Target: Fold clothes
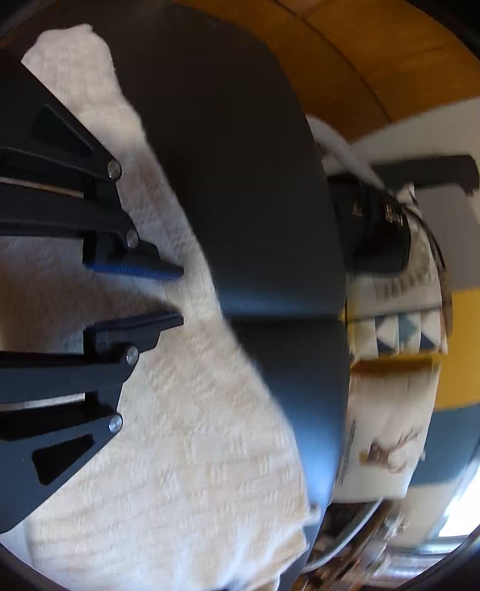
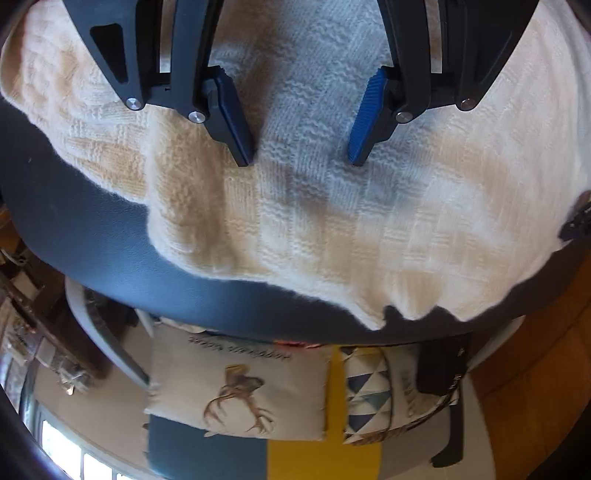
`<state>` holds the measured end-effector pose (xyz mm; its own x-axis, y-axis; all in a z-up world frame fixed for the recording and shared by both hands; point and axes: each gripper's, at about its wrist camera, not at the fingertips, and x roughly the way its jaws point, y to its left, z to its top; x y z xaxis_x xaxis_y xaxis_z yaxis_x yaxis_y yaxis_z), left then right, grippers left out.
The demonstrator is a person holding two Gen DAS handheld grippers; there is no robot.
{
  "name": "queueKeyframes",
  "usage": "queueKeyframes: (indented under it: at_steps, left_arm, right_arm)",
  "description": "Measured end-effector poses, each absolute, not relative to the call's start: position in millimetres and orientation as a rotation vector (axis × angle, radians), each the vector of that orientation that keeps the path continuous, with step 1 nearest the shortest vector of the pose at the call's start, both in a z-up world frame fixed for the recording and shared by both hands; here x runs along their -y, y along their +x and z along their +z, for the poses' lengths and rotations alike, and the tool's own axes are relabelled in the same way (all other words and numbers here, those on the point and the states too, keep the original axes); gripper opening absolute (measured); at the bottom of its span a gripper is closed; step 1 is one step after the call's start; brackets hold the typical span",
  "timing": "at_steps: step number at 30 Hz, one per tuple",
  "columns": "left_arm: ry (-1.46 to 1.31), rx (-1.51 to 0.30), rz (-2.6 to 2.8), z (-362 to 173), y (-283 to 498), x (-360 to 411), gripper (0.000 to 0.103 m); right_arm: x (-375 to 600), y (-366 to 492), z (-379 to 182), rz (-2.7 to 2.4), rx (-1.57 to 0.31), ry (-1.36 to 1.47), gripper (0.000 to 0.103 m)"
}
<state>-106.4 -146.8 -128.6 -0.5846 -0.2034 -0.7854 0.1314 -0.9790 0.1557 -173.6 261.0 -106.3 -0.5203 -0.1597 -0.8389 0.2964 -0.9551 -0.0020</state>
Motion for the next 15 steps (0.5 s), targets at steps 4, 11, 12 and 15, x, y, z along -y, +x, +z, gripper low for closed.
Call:
queueKeyframes:
  at_steps: [4,11,12,15]
  left_arm:
    - [1.277,0.261,-2.607,-134,-132,132,0.022]
    - [1.301,0.401,-2.613,-108,-144,121,0.022]
    - [1.276,0.346,-2.626,-96,-142,123,0.022]
    - [1.205,0.226,-2.711,-67,-149,112,0.022]
  right_arm:
    - [-259,-186,-109,-2.651,-0.181,1.356,0.055]
    - [-265,-186,-90,-2.546,-0.089,1.316,0.056]
    - [-267,-185,-81,-2.548,-0.048,1.273,0.056]
    - [-271,-184,-57,-2.538,0.057,1.161,0.056]
